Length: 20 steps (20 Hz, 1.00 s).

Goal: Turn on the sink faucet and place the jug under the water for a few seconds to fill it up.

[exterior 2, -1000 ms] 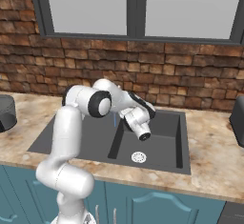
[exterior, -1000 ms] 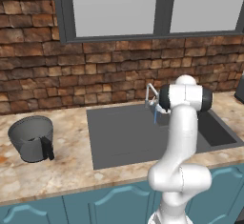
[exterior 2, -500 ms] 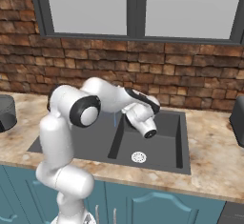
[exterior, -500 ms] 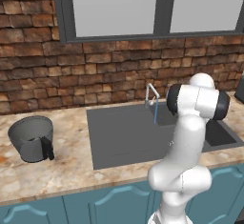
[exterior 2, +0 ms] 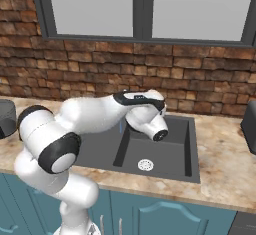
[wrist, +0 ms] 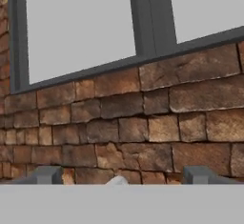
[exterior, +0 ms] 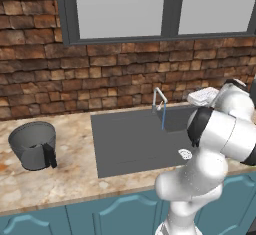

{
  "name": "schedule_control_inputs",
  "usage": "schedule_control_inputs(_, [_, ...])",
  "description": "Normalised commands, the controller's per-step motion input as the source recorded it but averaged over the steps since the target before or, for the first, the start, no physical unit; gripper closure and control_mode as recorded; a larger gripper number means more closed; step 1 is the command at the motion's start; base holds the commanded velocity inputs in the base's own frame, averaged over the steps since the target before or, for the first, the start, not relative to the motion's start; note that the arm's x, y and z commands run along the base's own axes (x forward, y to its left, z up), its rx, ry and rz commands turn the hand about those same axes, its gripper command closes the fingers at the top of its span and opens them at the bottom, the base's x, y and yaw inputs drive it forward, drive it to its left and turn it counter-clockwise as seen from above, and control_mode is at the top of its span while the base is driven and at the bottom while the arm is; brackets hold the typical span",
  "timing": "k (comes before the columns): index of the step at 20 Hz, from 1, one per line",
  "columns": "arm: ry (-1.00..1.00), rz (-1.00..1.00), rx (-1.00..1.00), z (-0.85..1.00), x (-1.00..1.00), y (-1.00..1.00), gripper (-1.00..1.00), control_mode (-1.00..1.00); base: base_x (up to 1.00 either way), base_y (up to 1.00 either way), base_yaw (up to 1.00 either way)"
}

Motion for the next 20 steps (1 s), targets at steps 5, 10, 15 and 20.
schedule_control_inputs(5, [-0.02, 0.00, -0.17, 0.70, -1.00, 0.45, -1.00, -1.00, 0.00, 0.00, 0.00])
schedule_control_inputs(10, [0.03, 0.00, -0.24, 0.47, -1.00, 0.95, -1.00, -1.00, 0.00, 0.00, 0.00])
schedule_control_inputs(15, [0.14, -0.01, -0.17, 0.18, -0.93, 1.00, -1.00, -1.00, 0.00, 0.00, 0.00])
schedule_control_inputs(20, [0.29, -0.04, -0.12, 0.19, -0.76, 1.00, -1.00, -1.00, 0.00, 0.00, 0.00])
